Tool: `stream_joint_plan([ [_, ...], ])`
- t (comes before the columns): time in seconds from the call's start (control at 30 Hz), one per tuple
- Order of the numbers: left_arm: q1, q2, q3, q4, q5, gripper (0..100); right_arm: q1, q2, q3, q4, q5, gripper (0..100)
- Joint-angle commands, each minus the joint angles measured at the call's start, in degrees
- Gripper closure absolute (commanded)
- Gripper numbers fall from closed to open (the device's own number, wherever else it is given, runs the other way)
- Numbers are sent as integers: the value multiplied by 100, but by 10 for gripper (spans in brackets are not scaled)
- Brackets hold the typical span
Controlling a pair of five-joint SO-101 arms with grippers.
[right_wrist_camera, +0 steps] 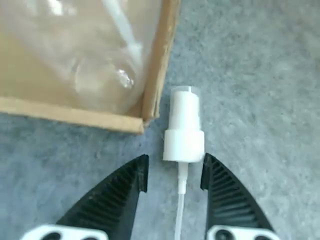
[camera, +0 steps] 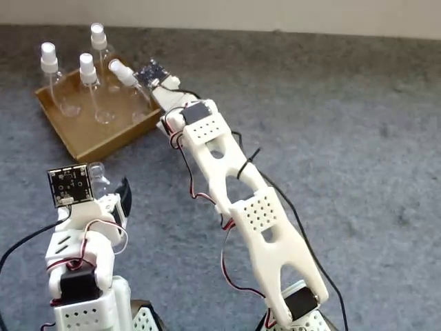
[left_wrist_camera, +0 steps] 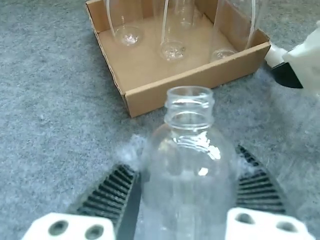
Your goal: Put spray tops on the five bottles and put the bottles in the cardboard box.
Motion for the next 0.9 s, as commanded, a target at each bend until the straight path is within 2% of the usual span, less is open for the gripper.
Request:
stream_joint_plan([
  [0.0, -31, -66, -22, -158, 53, 859, 40, 233, -1007, -13, 70, 846],
  [0.43, -22, -66, -13, -158, 53, 859, 602, 576, -2132, 1560, 70, 848],
  [0.77, -22, -66, -13, -158, 53, 859, 409, 576, -2158, 1596, 79, 841],
  [0.87, 48, -66, -13, -158, 53, 859, 374, 576, -2158, 1499, 325, 794],
])
